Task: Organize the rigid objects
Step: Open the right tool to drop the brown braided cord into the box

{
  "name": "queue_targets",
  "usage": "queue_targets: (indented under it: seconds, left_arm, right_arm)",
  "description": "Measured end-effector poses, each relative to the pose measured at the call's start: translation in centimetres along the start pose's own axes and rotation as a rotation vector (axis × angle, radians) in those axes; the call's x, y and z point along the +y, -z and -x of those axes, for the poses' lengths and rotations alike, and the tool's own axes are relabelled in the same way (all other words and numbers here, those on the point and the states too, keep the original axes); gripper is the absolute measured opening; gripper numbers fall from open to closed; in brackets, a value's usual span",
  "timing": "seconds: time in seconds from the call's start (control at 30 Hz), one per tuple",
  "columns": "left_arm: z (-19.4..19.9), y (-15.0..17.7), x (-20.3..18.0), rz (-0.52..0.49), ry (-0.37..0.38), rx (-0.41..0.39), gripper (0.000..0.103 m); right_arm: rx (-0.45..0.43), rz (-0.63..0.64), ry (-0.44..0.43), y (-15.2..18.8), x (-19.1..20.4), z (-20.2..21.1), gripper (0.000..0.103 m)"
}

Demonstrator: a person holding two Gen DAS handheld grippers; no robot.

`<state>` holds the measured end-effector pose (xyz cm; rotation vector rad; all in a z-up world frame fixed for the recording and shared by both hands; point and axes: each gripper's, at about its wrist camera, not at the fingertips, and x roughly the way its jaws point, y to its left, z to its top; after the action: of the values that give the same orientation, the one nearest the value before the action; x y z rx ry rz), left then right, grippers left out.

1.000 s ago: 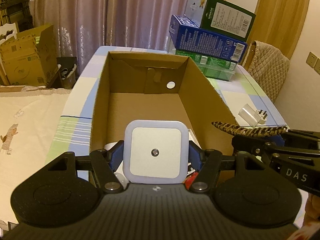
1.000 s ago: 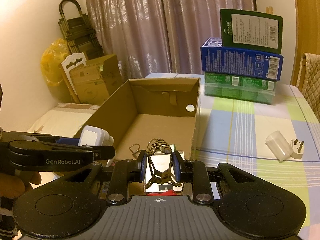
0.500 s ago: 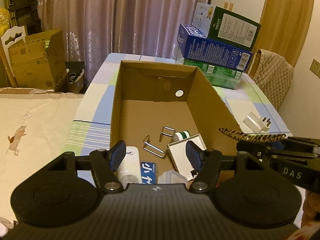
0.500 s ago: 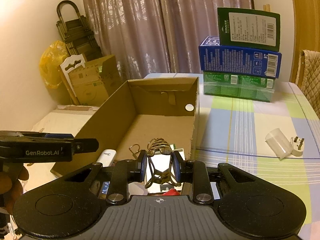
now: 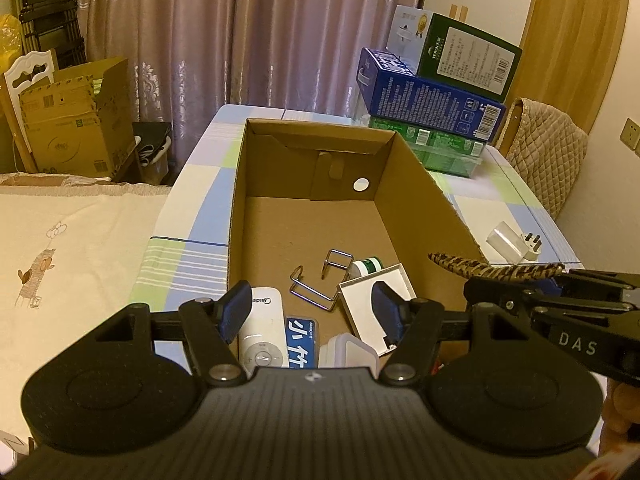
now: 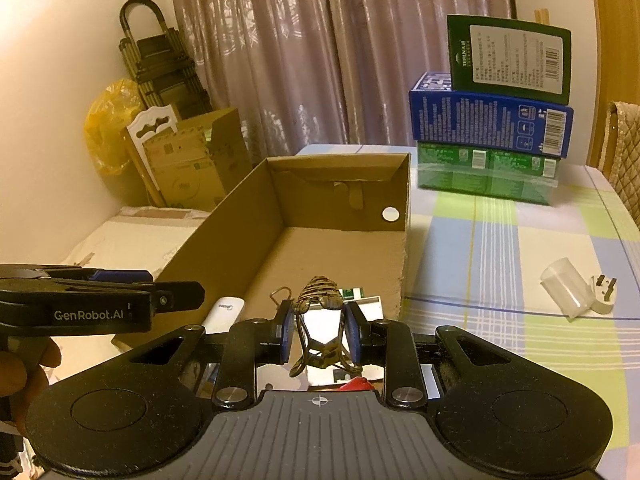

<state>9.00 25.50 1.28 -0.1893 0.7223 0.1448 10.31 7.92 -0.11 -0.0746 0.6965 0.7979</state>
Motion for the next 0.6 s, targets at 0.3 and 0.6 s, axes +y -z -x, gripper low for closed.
queue_targets:
  seconds: [0.3,0.6]
  left_arm:
    - [-0.09,0.11,0.13,0.002,0.004,0.002,0.062]
    - [-0.14,0.19,0.12,0.003,0.007,0.004,0.062]
  right_arm:
    - [0.003,0.002,-0.001,0.05,0.14,-0.21,0.024]
    - [0.006,0.003,0.001,0.07,0.02,-0.51,0.024]
